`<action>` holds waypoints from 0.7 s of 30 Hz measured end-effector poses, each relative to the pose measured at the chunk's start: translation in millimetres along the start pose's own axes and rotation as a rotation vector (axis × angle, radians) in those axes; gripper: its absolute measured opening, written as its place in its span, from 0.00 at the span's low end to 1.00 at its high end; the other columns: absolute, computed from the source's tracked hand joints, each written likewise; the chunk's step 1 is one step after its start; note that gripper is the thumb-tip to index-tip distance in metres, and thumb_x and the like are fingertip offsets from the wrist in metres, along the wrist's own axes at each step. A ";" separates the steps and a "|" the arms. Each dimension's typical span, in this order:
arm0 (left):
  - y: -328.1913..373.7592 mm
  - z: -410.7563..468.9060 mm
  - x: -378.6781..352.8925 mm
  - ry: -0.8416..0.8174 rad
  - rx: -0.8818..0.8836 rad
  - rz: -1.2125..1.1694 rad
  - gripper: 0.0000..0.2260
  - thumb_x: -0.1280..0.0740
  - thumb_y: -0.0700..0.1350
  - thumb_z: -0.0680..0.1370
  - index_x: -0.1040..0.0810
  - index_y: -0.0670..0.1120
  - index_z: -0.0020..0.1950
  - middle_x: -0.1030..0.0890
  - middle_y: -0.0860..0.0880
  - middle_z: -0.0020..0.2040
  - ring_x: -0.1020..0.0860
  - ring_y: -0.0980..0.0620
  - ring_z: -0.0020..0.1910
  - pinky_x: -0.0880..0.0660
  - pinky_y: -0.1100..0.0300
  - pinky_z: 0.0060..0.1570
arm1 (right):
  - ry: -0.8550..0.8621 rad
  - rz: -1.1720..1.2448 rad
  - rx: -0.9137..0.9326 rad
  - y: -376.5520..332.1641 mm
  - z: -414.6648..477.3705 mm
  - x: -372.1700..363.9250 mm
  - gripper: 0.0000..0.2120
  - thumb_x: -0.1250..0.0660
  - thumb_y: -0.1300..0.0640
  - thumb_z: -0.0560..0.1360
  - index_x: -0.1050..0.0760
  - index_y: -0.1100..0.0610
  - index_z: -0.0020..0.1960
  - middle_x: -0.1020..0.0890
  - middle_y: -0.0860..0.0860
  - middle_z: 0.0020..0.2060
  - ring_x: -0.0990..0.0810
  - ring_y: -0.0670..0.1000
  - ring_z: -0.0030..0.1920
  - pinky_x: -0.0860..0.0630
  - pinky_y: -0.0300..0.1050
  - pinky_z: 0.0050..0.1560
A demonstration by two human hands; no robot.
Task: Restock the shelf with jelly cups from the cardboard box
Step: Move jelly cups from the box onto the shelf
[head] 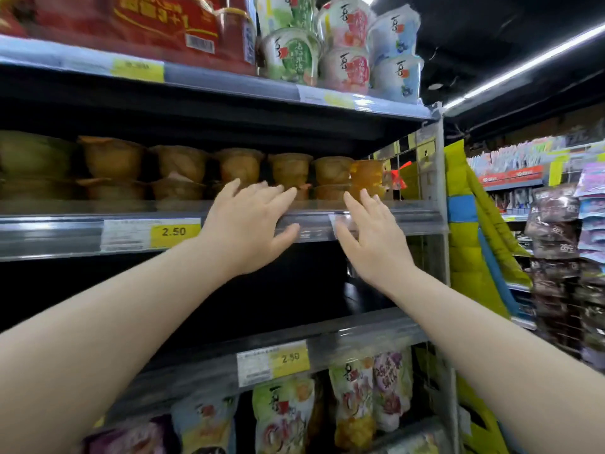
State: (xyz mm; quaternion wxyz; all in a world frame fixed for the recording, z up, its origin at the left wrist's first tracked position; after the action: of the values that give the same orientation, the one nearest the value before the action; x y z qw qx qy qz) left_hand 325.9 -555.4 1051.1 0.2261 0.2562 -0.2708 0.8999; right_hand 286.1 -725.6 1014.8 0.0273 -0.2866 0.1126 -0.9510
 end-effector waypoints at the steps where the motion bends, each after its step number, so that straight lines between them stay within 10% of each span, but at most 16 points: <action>1: -11.4 -14.7 -0.7 0.005 0.033 0.014 0.29 0.51 0.62 0.79 0.49 0.54 0.79 0.42 0.51 0.78 0.44 0.50 0.77 0.50 0.46 0.74 | 0.009 0.005 0.008 -10.9 -7.7 -3.4 0.27 0.50 0.42 0.82 0.49 0.48 0.78 0.50 0.50 0.78 0.55 0.51 0.78 0.53 0.49 0.75; 6: -58.0 -96.8 4.8 -0.041 0.202 0.031 0.31 0.48 0.60 0.79 0.53 0.53 0.79 0.53 0.50 0.80 0.55 0.48 0.78 0.56 0.42 0.74 | -0.066 -0.001 0.074 -64.3 -43.3 -18.9 0.30 0.46 0.40 0.80 0.49 0.48 0.78 0.52 0.50 0.78 0.55 0.51 0.78 0.51 0.50 0.75; 21: -70.8 -344.1 29.7 -0.412 0.598 -0.012 0.33 0.39 0.63 0.75 0.42 0.52 0.77 0.43 0.52 0.78 0.45 0.50 0.77 0.47 0.44 0.74 | -0.506 0.169 0.215 -169.7 -210.9 -73.5 0.34 0.38 0.39 0.75 0.46 0.44 0.77 0.45 0.47 0.77 0.46 0.50 0.76 0.42 0.53 0.73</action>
State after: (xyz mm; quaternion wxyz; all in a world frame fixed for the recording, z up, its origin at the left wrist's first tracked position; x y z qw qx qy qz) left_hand 225.2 -286.7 846.3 0.0872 0.4886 -0.0341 0.8675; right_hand 233.3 -510.0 843.3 0.1639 -0.4997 0.0244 -0.8502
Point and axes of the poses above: each hand's wrist, its own z-axis towards the middle knuckle, its own x-axis out of the back of the hand, y = z × x, the point moved 6 cm from there along z, towards the middle knuckle
